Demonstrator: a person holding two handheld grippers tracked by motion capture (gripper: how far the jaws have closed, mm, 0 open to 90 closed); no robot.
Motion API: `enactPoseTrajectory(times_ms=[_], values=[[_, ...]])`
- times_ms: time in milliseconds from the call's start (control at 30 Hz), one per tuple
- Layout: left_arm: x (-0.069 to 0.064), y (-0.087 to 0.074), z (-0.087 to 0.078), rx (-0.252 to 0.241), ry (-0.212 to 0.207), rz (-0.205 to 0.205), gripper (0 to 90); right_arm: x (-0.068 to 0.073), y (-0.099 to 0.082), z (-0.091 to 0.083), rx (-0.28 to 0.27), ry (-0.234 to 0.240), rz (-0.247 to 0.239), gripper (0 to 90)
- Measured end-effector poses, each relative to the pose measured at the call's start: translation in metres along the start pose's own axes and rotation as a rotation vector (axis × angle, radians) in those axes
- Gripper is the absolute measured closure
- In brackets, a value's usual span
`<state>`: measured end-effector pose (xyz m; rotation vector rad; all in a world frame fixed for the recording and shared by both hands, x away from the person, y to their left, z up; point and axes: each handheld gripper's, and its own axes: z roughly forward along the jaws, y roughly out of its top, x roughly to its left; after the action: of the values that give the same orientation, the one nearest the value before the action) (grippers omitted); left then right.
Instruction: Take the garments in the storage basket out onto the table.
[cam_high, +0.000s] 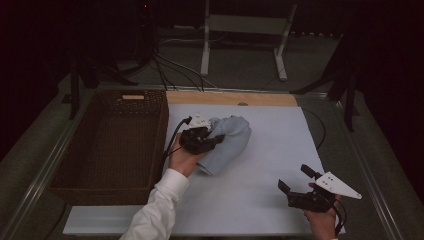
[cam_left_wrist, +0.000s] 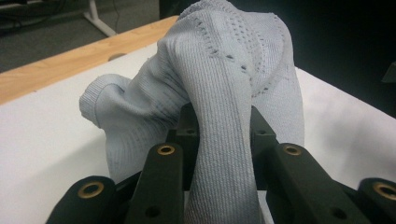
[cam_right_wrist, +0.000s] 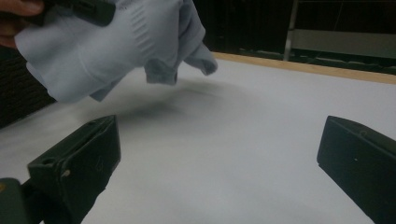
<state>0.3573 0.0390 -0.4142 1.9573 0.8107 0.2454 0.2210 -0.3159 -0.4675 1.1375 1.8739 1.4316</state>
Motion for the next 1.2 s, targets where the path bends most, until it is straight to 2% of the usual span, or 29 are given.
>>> enactPoseTrajectory(times_ms=[567, 667, 733, 900, 967, 1067, 1167, 1200], values=[[-0.012, -0.022, 0.029, 0.035, -0.037, -0.017, 72.9, 0.000, 0.000, 0.000, 0.000, 0.002, -0.001, 0.0], [-0.014, -0.026, 0.035, 0.049, -0.043, -0.019, 69.8, 0.000, 0.000, 0.000, 0.000, 0.003, -0.002, 0.0], [-0.016, -0.028, 0.038, 0.056, -0.041, -0.016, 63.8, 0.000, 0.000, 0.000, 0.000, 0.002, -0.002, 0.0], [-0.016, -0.033, 0.042, 0.060, -0.058, -0.047, 45.7, 0.001, 0.000, 0.000, 0.001, 0.003, -0.003, 0.0], [-0.016, -0.033, 0.041, 0.051, -0.052, -0.055, 35.6, 0.001, 0.000, 0.001, 0.002, 0.005, -0.003, 0.0], [-0.018, -0.031, 0.039, 0.036, -0.018, -0.055, 14.8, 0.001, 0.000, 0.001, 0.001, 0.005, -0.004, 0.0], [-0.018, -0.031, 0.036, 0.035, -0.025, -0.043, 1.5, 0.001, 0.000, 0.001, 0.003, 0.005, -0.002, 0.0], [-0.018, -0.031, 0.035, 0.027, -0.022, -0.042, 0.5, 0.001, 0.000, 0.001, 0.002, 0.006, -0.002, 0.0]])
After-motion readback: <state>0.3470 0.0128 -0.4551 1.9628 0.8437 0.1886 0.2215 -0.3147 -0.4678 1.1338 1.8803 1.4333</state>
